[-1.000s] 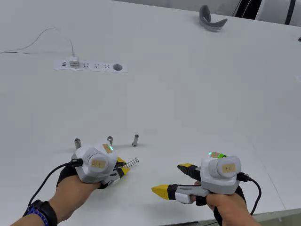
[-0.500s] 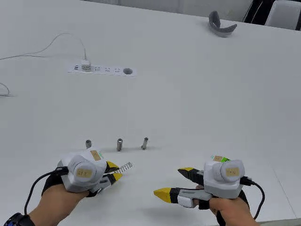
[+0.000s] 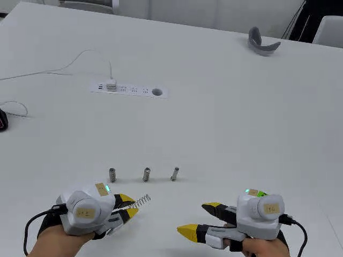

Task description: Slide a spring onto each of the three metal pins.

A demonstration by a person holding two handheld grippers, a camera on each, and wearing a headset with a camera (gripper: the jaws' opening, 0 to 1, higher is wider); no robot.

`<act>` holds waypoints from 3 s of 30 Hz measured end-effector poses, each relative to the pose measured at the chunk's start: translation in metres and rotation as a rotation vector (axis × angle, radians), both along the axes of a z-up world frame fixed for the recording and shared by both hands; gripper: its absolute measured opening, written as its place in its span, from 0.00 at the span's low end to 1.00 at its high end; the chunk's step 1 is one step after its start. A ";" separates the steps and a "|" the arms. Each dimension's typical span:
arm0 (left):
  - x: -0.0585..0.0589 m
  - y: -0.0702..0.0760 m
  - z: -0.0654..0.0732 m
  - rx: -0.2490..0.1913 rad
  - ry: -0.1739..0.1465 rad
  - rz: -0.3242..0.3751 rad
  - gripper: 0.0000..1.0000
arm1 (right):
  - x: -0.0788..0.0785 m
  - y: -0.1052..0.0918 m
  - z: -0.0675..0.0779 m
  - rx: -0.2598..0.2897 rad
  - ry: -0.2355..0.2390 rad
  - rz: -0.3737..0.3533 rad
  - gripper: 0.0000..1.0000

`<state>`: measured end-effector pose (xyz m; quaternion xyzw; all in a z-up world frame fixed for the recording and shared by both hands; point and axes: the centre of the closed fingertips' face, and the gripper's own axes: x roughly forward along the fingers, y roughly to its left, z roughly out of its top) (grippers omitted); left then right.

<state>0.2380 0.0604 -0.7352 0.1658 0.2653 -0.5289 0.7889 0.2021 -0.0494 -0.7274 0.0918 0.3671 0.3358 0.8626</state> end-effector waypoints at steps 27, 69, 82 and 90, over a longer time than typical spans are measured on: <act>-0.029 -0.005 0.027 -0.043 -0.031 -0.052 0.10 | 0.017 0.086 0.033 0.336 0.061 0.090 0.34; -0.030 -0.042 0.047 -0.076 -0.047 -0.167 0.09 | 0.015 0.068 0.063 0.266 0.049 0.235 0.12; -0.020 -0.060 0.067 -0.131 -0.056 -0.219 0.09 | 0.021 0.066 0.087 -0.086 -0.086 0.559 0.12; -0.022 -0.064 0.070 -0.153 -0.048 -0.226 0.09 | 0.017 0.067 0.088 -0.158 -0.111 0.646 0.12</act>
